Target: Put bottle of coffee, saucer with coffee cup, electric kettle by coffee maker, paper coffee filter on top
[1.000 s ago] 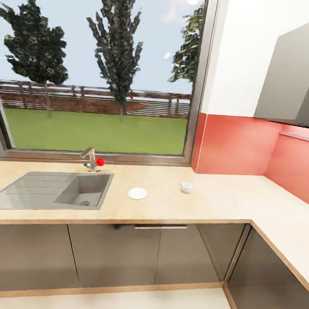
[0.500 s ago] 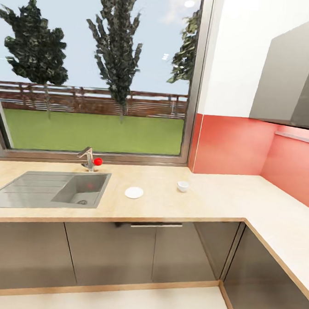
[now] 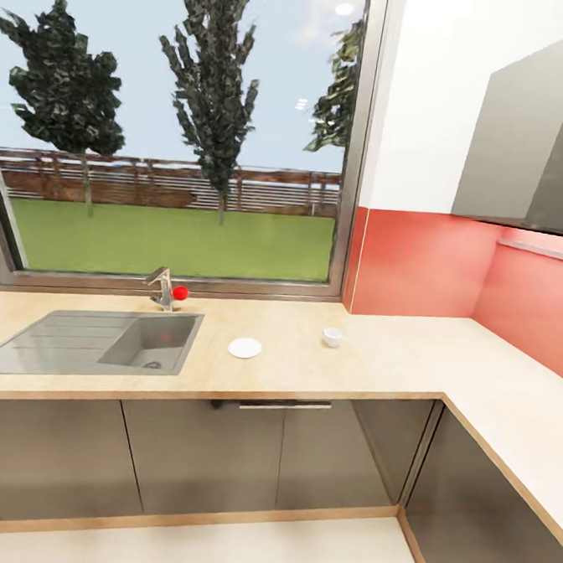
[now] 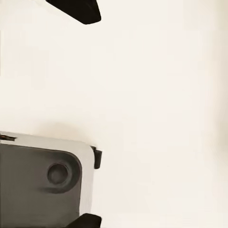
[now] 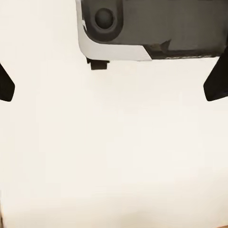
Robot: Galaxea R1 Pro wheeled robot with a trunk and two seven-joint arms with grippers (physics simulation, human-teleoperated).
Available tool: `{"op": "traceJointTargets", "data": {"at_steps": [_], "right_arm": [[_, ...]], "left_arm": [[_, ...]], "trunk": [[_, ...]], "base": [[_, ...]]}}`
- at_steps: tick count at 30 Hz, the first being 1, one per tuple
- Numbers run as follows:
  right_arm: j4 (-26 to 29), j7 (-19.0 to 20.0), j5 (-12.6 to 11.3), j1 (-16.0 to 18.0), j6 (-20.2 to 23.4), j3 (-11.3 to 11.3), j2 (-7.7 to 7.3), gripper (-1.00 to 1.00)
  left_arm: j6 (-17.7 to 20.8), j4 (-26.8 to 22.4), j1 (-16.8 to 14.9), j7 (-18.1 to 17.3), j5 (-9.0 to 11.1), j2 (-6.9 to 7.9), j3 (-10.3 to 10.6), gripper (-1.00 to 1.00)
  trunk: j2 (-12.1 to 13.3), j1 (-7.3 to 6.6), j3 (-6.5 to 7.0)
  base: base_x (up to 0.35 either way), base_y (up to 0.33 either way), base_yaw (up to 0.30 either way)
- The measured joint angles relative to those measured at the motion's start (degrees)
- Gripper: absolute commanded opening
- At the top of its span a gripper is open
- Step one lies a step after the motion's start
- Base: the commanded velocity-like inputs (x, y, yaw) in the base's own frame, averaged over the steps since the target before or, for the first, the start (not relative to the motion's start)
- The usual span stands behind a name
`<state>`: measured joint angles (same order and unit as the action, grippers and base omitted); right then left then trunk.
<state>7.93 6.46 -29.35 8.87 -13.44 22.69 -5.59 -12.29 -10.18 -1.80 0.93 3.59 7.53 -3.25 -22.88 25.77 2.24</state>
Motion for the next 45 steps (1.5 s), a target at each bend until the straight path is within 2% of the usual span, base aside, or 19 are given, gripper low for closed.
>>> {"op": "traceJointTargets", "data": {"at_steps": [5, 8, 12, 14, 17, 19, 20, 21, 22, 24, 25, 27, 28, 33, 36, 39, 43, 44, 45], "right_arm": [[5.3, 0.0, 0.0, 0.0, 0.0, -0.2, 0.08, 1.00], [6.1, 0.1, 0.1, 0.0, 0.0, -0.2, 0.09, 1.00], [7.6, 0.2, 0.2, 0.0, -0.3, -0.1, -0.08, 1.00], [10.5, 0.3, 0.3, 0.0, -2.3, -0.1, -0.28, 1.00], [14.6, 0.3, 0.6, 0.0, -3.0, -0.1, -0.32, 1.00], [27.1, 0.4, 5.2, 0.0, -3.3, 0.0, 0.00, 1.00], [32.2, 0.3, 6.0, 0.0, -3.3, 0.0, 0.27, 1.00], [38.9, 0.3, 6.6, 0.0, -3.4, 0.1, 2.01, 1.00], [43.2, 0.3, 6.8, 0.0, -3.4, 0.2, 3.00, 1.00], [46.4, 0.3, 6.8, 0.0, -3.4, 0.2, 4.55, 1.00], [49.6, 0.2, 6.9, 0.0, -3.4, 0.3, 5.39, 1.00], [57.6, 0.1, 6.7, 0.0, -3.4, 0.3, 6.70, 1.00], [59.6, 0.0, 6.7, 0.0, -3.4, 0.3, 7.16, 1.00], [62.6, 0.0, 6.7, 0.0, -3.4, 0.2, 9.33, 1.00], [63.7, 0.0, 6.8, 0.0, -3.4, 0.2, 11.39, 1.00], [64.6, -0.1, 6.8, 1.0, -3.3, 0.3, 12.30, 1.00], [64.6, -0.2, 6.9, 6.3, -2.9, 0.3, 13.66, 1.00], [64.5, -0.6, 7.0, 7.8, -2.5, 0.2, 13.79, 1.00], [64.5, -2.1, 6.8, 10.4, 0.1, 0.2, 13.93, 1.00]], "left_arm": [[0.2, -13.9, -1.5, -0.3, 0.1, 0.26, 1.7, 1.00], [0.1, -22.4, -1.7, -1.1, 0.5, 1.34, 1.8, 1.00], [-0.2, -32.4, -1.4, -7.0, 1.3, 2.31, 1.4, 1.00], [-0.5, -35.4, -1.6, -12.7, 4.6, 2.35, -3.2, 1.00], [-0.5, -37.1, -1.9, -16.0, 6.6, 2.33, -6.2, 1.00], [-0.2, -43.3, -1.6, -18.0, 9.1, 2.38, -9.4, 1.00], [-0.1, -46.0, -1.3, -18.5, 10.5, 2.43, -10.5, 1.00], [0.2, -49.3, -1.1, -23.7, 12.1, 2.83, -11.7, 1.00], [0.3, -49.9, -1.1, -26.1, 12.2, 3.15, -12.1, 1.00], [0.5, -50.4, -1.1, -30.5, 12.6, 4.04, -13.9, 1.00], [1.6, -50.7, -1.1, -34.4, 13.4, 4.56, -16.8, 1.00], [11.3, -54.3, -1.8, -44.1, 16.9, 4.96, -24.6, 1.00], [14.5, -57.3, -1.9, -45.7, 17.1, 5.01, -26.3, 1.00], [21.3, -66.2, -2.0, -46.8, 18.0, 4.88, -27.4, 1.00], [25.6, -69.8, -2.0, -46.9, 20.9, 4.98, -27.3, 1.00], [29.3, -72.3, -2.9, -46.8, 22.8, 5.14, -27.2, 1.00], [38.3, -72.2, -11.3, -46.4, 22.2, 5.66, -27.1, 1.00], [40.6, -71.7, -14.0, -46.0, 21.5, 5.86, -27.0, 1.00], [43.7, -70.2, -19.0, -45.1, 18.9, 6.40, -26.9, 1.00]], "trunk": [[0.0, 0.00, -0.01], [0.0, 0.00, -0.01], [0.0, 0.00, -0.01], [0.0, 0.00, -0.01], [0.0, -0.01, -0.02], [0.0, -0.01, 0.00], [0.0, -0.01, 0.00], [0.0, 0.00, -0.02], [0.0, -0.01, -0.01], [0.0, -0.01, -0.02], [0.0, -0.01, -0.01], [0.0, -0.01, -0.01], [0.0, -0.01, -0.01], [0.0, -0.01, -0.02], [0.0, -0.01, -0.02], [0.0, 0.00, -0.01], [0.0, 0.00, 0.00], [0.0, 0.00, 0.00], [0.0, 0.00, 0.01]], "base": [[0.000, 0.000, 0.000], [0.000, 0.000, 0.000], [0.000, 0.000, 0.000], [0.000, 0.000, 0.000], [0.000, 0.000, 0.000], [0.000, 0.000, 0.000], [0.000, 0.000, 0.000], [0.000, 0.000, 0.000], [0.000, 0.000, 0.000], [0.000, 0.000, 0.000], [0.000, 0.000, 0.000], [0.000, 0.000, 0.000], [0.000, 0.000, 0.000], [0.000, 0.000, 0.000], [0.000, 0.000, 0.000], [0.000, 0.000, 0.000], [0.000, 0.000, 0.000], [0.000, 0.000, 0.000], [0.000, 0.000, 0.000]]}}
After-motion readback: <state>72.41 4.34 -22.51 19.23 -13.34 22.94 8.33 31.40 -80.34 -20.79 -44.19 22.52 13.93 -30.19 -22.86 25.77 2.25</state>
